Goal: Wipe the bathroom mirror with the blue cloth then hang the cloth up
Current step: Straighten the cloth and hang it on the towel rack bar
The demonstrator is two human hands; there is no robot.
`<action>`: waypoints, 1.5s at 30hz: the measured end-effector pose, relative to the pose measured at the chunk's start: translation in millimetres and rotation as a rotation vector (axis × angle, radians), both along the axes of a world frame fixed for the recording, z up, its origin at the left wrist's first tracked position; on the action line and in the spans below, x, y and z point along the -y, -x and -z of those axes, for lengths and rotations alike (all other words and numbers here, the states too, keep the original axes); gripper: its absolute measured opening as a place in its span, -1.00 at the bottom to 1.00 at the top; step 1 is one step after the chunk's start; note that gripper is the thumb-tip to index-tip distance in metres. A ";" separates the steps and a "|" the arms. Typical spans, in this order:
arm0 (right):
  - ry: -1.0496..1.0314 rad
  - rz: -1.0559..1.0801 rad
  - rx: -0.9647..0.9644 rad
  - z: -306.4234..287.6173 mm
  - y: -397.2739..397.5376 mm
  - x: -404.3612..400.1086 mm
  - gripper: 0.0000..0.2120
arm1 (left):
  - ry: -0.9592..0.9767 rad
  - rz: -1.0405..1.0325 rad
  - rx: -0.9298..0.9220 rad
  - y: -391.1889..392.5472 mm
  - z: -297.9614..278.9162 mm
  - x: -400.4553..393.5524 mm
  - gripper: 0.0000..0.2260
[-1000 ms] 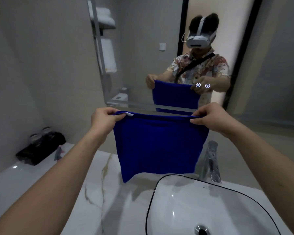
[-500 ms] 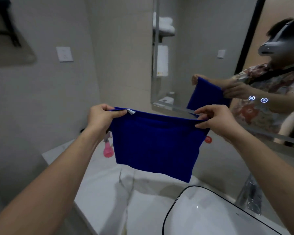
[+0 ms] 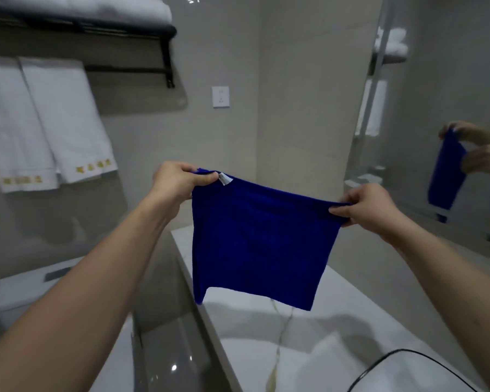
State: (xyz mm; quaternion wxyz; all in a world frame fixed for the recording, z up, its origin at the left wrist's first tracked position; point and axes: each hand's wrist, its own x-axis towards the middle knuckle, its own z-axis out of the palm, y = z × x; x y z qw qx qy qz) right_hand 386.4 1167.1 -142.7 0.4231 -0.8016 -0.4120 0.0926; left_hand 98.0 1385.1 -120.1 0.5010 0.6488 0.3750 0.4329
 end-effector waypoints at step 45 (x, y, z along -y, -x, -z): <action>-0.305 -0.351 -0.534 -25.0 152.1 -438.9 -0.76 | 0.032 -0.543 0.129 199.0 -19.6 -280.4 -0.84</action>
